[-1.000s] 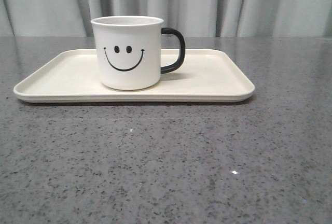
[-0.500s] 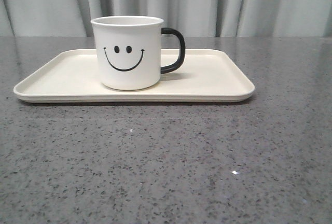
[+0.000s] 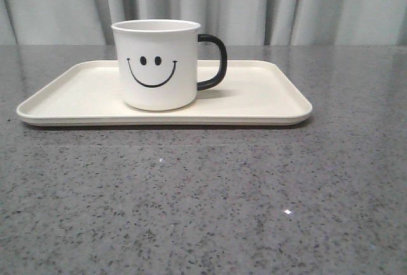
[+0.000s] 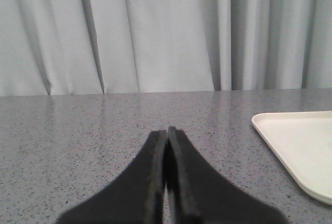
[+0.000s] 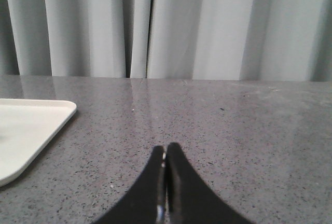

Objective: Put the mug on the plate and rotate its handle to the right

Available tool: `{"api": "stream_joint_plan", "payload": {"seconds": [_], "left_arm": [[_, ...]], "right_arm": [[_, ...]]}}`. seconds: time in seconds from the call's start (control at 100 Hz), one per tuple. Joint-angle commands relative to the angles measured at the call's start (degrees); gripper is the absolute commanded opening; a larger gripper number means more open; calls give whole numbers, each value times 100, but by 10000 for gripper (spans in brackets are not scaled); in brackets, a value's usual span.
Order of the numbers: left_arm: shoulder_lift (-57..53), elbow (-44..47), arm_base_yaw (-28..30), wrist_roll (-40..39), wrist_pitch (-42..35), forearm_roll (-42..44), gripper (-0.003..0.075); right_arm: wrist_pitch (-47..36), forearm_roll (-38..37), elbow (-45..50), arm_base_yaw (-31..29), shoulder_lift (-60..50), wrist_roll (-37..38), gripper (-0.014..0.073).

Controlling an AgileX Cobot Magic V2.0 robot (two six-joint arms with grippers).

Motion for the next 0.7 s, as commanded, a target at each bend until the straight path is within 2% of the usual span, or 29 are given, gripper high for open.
{"api": "stream_joint_plan", "payload": {"seconds": [0.0, 0.29, 0.69], "left_arm": [[-168, 47, 12, -53, -477, -42, -20], [-168, 47, 12, -53, -477, -42, -20], [-168, 47, 12, -53, -477, -42, -20]], "right_arm": [[-534, 99, -126, -5, -112, -37, -61], [-790, 178, 134, -5, -112, -11, -61], [-588, 188, 134, -5, -112, -11, -61]]}}
